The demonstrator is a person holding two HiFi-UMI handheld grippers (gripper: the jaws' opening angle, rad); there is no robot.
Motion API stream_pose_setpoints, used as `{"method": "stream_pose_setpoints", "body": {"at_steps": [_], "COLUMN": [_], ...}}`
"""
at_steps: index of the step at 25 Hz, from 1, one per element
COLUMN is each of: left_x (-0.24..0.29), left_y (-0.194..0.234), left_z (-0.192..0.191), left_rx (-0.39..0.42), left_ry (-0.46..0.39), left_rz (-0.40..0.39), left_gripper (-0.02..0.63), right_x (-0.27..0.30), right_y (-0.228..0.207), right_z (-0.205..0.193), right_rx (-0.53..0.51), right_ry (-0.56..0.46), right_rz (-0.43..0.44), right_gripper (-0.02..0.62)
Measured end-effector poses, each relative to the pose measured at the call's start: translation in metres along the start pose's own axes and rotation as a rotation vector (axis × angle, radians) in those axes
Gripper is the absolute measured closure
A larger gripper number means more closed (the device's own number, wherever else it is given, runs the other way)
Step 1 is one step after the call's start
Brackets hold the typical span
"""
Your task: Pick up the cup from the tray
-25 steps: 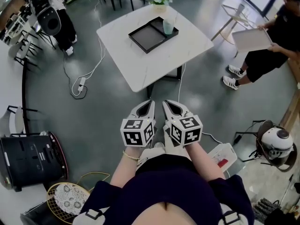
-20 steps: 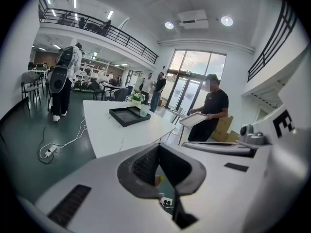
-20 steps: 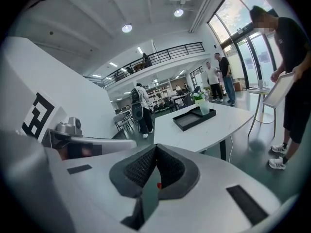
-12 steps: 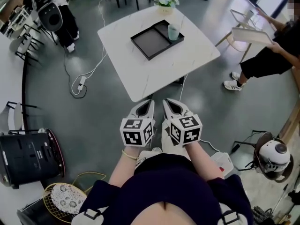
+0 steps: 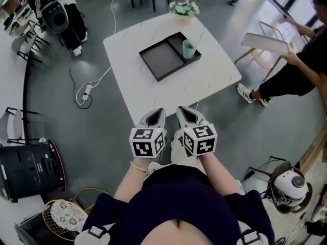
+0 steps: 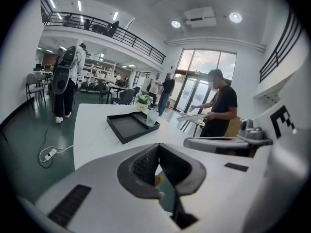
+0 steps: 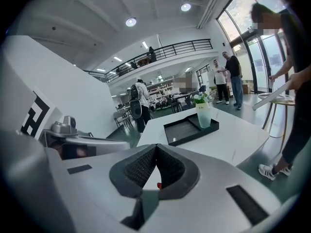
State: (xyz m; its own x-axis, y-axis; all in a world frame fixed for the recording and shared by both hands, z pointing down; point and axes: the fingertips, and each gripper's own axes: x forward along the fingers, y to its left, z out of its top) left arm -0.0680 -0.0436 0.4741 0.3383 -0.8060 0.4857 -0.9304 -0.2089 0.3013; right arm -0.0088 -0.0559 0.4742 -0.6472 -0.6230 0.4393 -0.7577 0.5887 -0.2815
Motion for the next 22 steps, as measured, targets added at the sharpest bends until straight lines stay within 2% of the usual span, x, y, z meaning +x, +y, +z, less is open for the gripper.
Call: {"method": "stream_pose_setpoints", "body": {"at_steps": [13, 22], "left_x": [0.090, 0.133], "left_y": [0.020, 0.028], "left_z": [0.055, 0.075], "left_rx": [-0.038, -0.049], "left_ry": [-0.009, -0.012], "left_rz": [0.066, 0.091], "left_gripper": [0.597, 0.597], "right_x": [0.069, 0.103], "right_y": [-0.074, -0.107], "right_z": [0.049, 0.070], "right_rx": [-0.036, -0.055], "right_ry": [0.038, 0.048], "right_rz": [0.043, 0.066], "right_gripper": [0.586, 0.586]}}
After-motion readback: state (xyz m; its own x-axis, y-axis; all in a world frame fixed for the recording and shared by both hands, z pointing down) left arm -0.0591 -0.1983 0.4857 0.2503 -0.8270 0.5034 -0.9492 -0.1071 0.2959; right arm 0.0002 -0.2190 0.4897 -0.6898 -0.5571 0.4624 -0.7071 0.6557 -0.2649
